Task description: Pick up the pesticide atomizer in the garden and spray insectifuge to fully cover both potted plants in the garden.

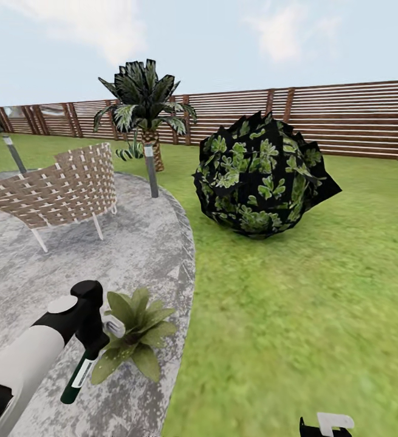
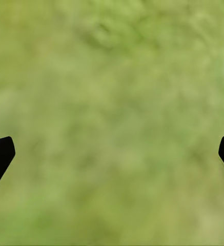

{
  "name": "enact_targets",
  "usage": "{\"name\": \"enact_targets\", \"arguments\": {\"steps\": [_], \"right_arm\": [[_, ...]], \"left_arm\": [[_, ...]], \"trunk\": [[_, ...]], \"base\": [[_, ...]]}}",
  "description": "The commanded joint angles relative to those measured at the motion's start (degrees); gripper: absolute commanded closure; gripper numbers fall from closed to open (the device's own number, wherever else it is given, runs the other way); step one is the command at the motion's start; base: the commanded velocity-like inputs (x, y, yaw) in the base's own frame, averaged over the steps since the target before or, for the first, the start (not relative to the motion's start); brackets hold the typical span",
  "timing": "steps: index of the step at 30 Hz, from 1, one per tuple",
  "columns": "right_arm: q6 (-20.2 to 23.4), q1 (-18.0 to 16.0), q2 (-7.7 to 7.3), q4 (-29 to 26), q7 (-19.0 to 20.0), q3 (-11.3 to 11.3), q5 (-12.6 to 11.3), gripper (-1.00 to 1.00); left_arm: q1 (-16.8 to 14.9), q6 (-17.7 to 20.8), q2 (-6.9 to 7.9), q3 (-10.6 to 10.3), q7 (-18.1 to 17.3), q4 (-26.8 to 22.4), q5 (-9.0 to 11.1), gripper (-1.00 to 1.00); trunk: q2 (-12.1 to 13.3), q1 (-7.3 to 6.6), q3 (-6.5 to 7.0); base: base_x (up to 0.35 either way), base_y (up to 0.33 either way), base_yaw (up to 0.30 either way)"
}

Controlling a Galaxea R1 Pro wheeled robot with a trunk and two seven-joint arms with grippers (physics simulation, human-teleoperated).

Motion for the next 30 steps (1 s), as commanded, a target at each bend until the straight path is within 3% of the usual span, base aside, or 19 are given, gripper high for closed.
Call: {"name": "enact_targets", "arguments": {"steps": [1,14,18,22,25,27,30], "right_arm": [[-0.2,0.0,-0.01,0.1,-0.3,-0.4,0.6,-1.00],[-0.2,0.0,-0.30,0.1,-0.2,-0.4,0.6,-1.00],[-0.2,0.0,-0.08,0.1,-0.2,-0.4,0.6,-1.00],[-0.2,0.0,-0.02,0.2,-0.2,-0.4,0.7,-1.00],[-0.2,0.0,0.03,0.2,-0.2,-0.4,0.7,-1.00],[-0.2,0.0,0.02,0.2,-0.2,-0.4,0.7,-1.00],[-0.2,0.0,0.04,0.2,-0.2,-0.4,0.7,-1.00]], "left_arm": [[0.0,0.6,-0.01,-0.2,-0.6,-0.1,-0.4,1.00],[0.0,0.7,0.58,-0.2,-0.6,0.4,-0.4,1.00],[0.9,0.7,1.64,0.0,-0.6,0.9,0.2,1.00],[2.1,0.7,1.40,3.0,-0.2,0.9,0.4,1.00],[3.2,0.7,0.96,3.8,3.1,0.9,0.5,1.00],[4.0,0.8,-0.99,6.8,4.8,1.0,0.5,1.00],[5.1,0.8,-1.87,9.1,8.9,0.9,0.5,1.00]], "trunk": [[0.0,-0.01,-0.05],[0.0,-0.01,-0.05],[0.0,-0.01,-0.05],[0.0,-0.01,-0.05],[0.0,-0.01,-0.05],[0.0,-0.01,-0.05],[0.0,-0.01,-0.05]], "base": [[0.000,-0.274,0.178],[-0.117,-0.246,0.015],[-0.138,-0.115,0.187],[-0.014,-0.010,0.273],[-0.001,-0.001,0.278],[0.000,0.000,0.279],[0.000,0.000,0.256]]}}
